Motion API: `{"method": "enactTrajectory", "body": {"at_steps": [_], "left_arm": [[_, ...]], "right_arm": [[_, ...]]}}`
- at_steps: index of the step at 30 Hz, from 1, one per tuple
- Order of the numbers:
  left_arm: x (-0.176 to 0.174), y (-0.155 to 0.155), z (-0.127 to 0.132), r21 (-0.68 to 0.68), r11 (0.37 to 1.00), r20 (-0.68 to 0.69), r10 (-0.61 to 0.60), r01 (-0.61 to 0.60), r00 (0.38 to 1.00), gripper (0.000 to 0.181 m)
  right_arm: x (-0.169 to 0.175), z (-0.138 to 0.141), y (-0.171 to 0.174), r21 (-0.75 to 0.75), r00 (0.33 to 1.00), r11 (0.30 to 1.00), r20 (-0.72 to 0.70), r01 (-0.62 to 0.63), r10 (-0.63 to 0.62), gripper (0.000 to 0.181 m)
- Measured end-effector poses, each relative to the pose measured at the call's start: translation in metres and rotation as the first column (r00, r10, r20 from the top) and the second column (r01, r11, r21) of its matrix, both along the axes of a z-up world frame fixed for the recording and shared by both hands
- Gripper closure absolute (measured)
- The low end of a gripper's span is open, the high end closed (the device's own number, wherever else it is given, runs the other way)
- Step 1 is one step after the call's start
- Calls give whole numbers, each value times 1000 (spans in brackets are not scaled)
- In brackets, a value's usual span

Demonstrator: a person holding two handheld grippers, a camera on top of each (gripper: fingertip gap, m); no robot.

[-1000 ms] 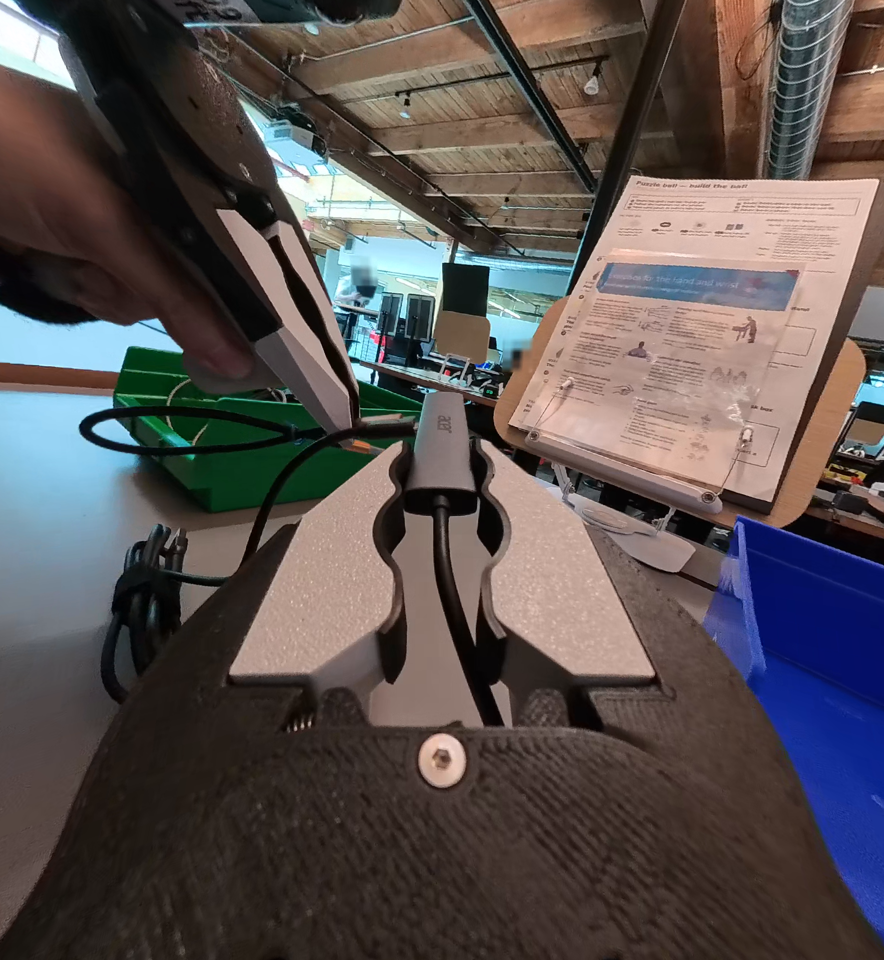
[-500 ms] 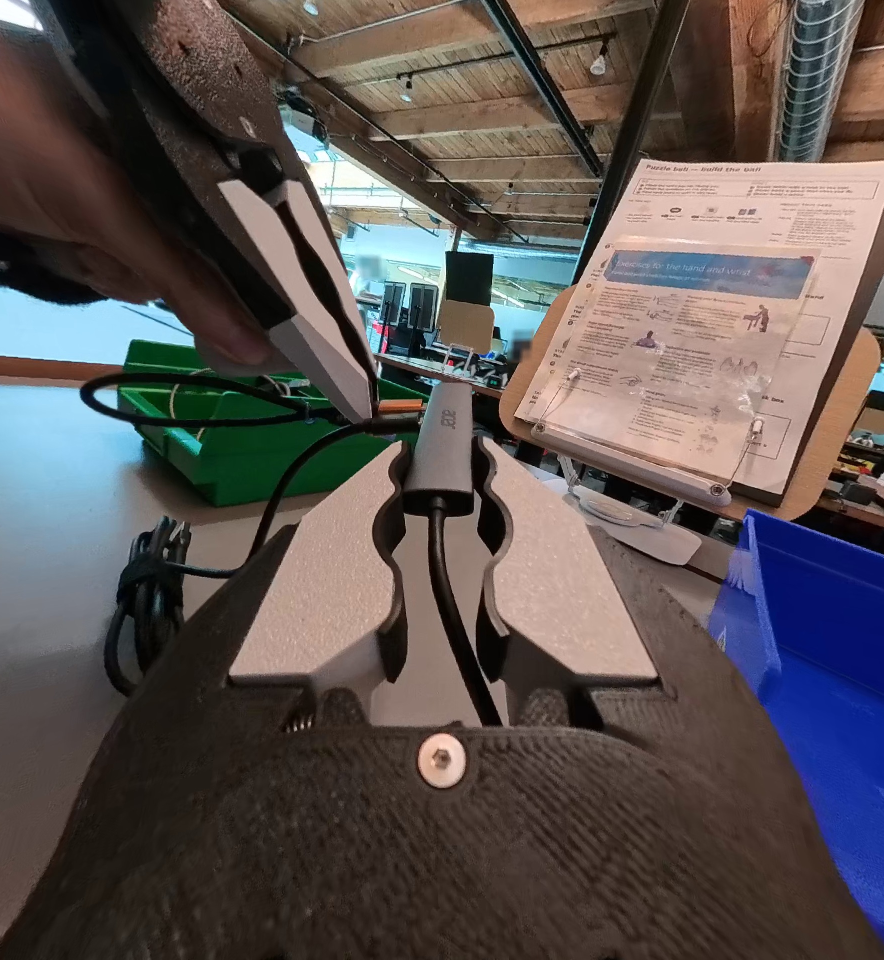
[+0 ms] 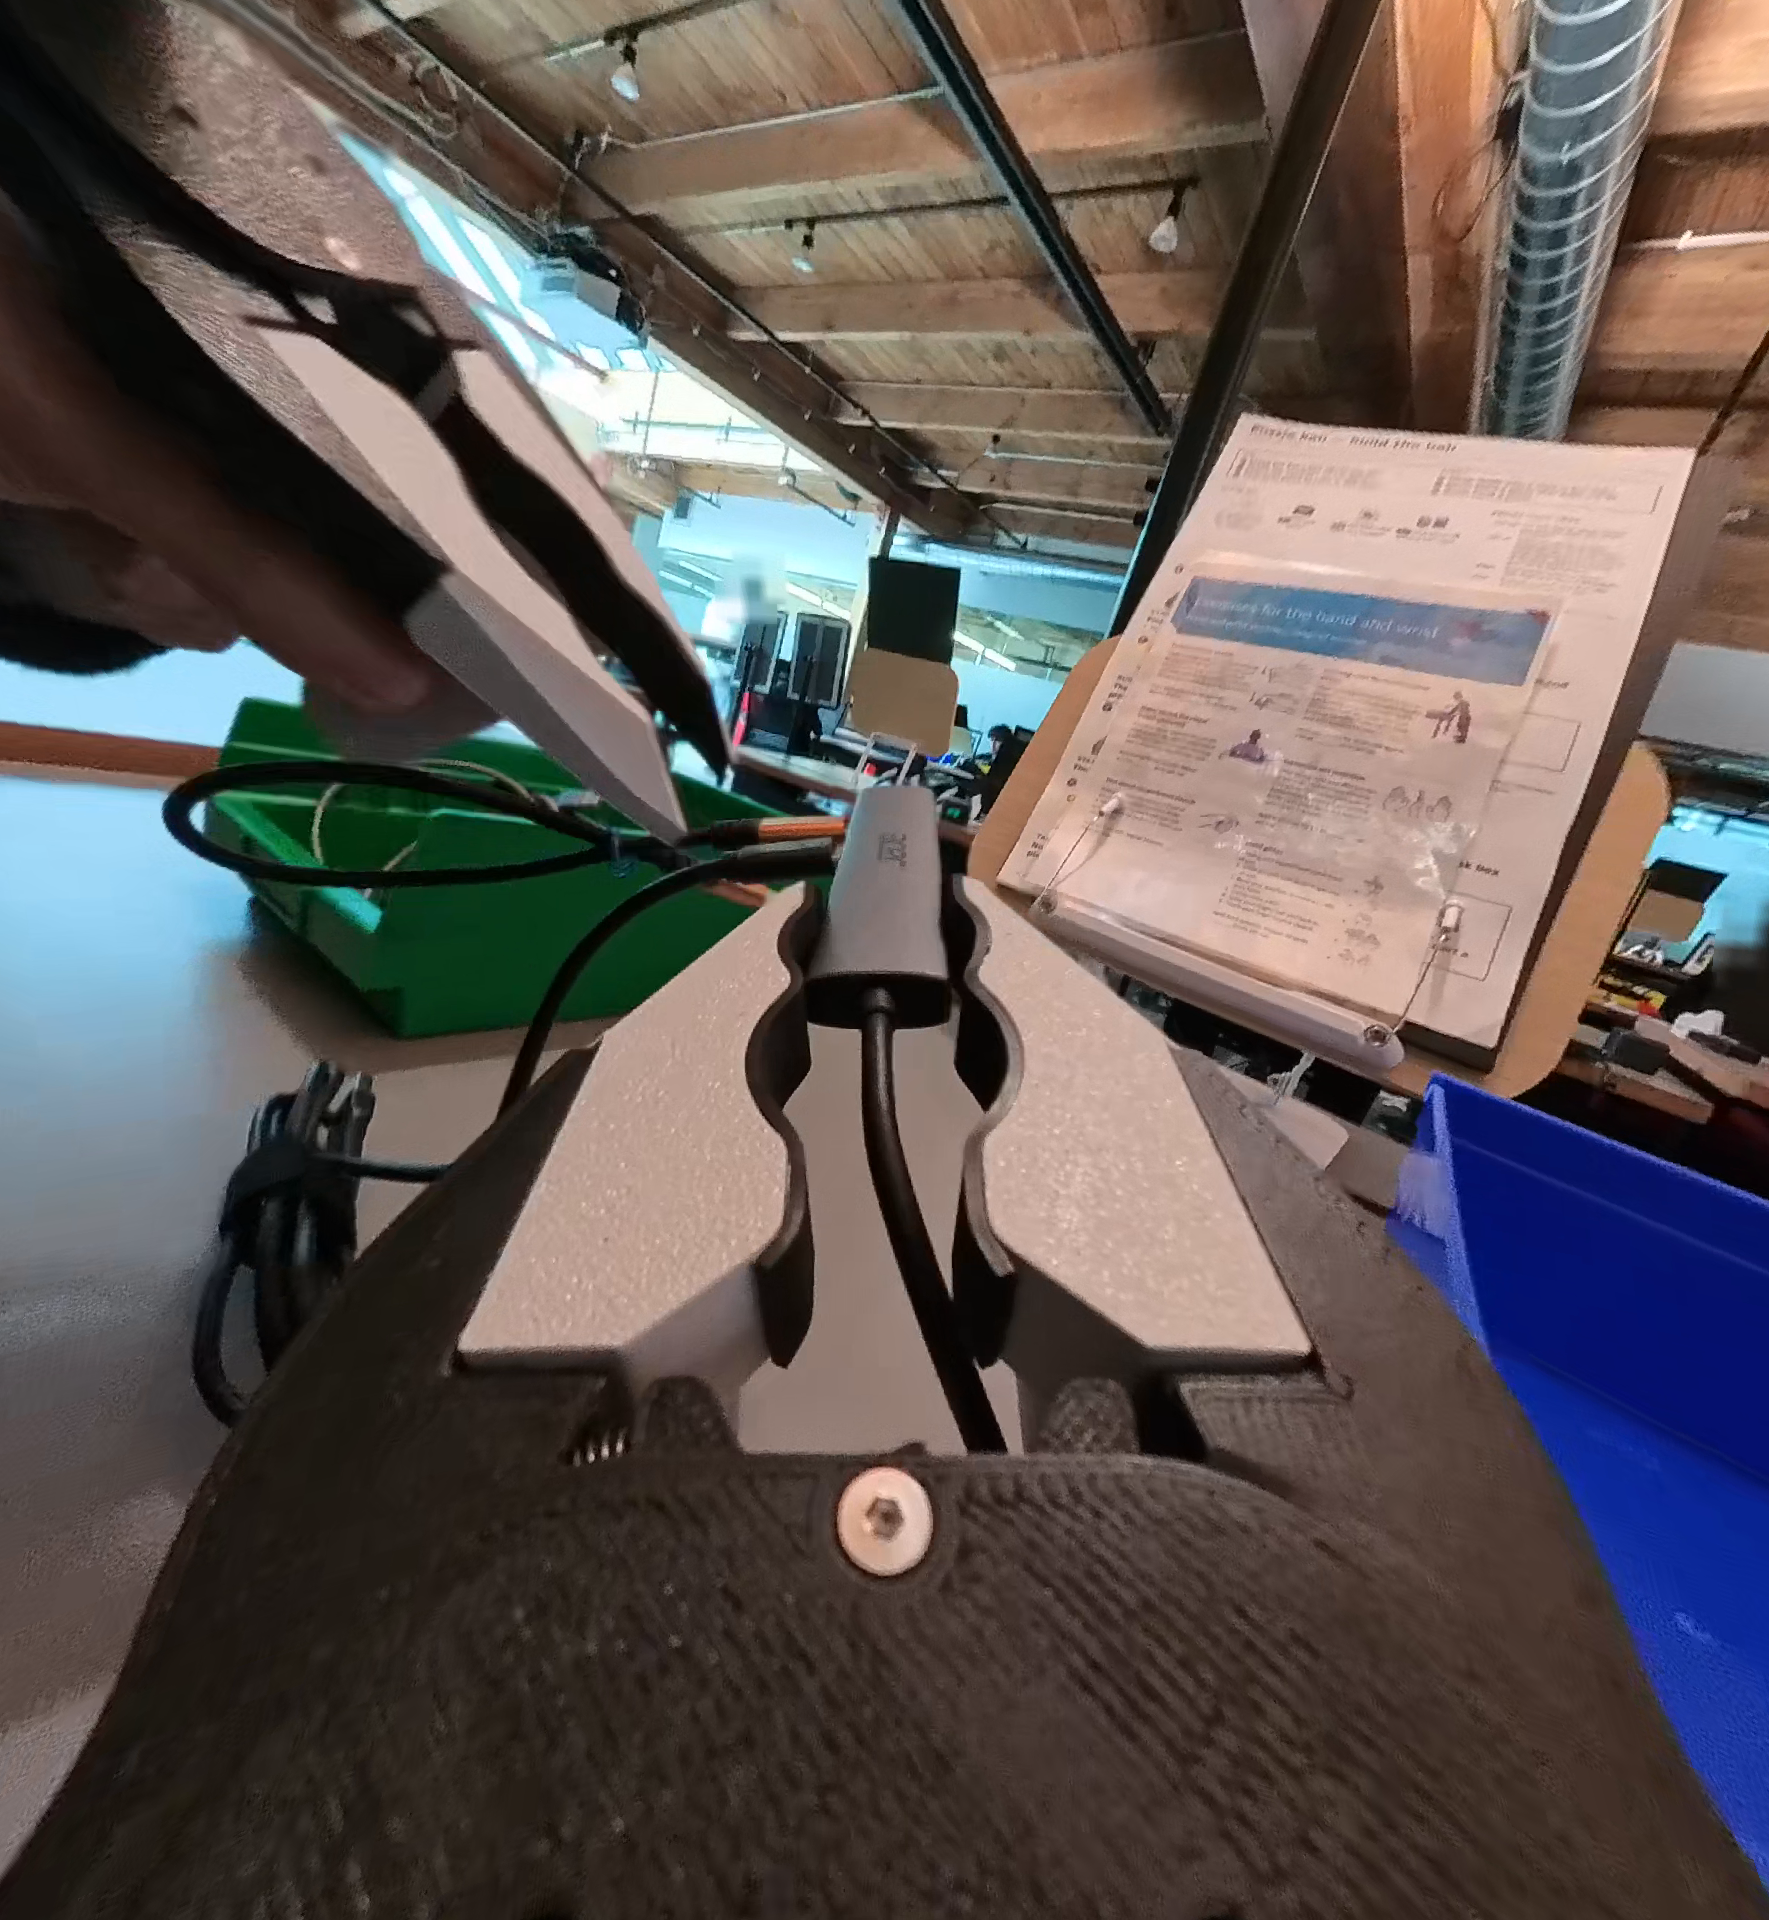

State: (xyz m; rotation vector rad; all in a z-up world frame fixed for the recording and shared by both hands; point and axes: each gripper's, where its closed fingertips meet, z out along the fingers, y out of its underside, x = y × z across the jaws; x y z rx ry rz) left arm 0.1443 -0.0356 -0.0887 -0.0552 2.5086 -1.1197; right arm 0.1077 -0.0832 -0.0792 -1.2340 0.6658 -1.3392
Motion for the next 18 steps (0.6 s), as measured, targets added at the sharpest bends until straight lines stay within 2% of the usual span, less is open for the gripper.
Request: {"method": "enactTrajectory", "body": {"at_steps": [1,3,5,7,10,12,15,18], "left_arm": [[1,8,7,-53,999,-9,9,-9,1000,138],[9,28,19,-165,985,-22,48,-51,999,128],[21,51,21,-242,966,-33,91,-96,995,122],[33,71,7,-262,955,-81,126,-143,989,120],[37,85,-23,-259,946,-237,132,-193,963,113],[34,83,-30,-300,937,-296,90,-182,951,112],[29,75,-33,-348,924,-329,38,-158,943,109],[26,65,-37,-347,929,-332,8,-129,943,105]], "right_arm": [[-3,5,0,-1,1000,1000,23,7,-7,159],[-10,19,-1,-12,998,999,54,29,-29,159],[-20,42,-5,-36,994,996,84,77,-73,159],[-33,74,-13,-54,986,991,120,125,-118,159],[-56,132,-43,-73,956,965,177,251,-235,159],[-66,167,-72,-133,916,916,198,378,-349,160],[-67,208,-122,-247,827,790,204,561,-523,160],[-40,216,-169,-405,765,673,113,619,-635,160]]}}
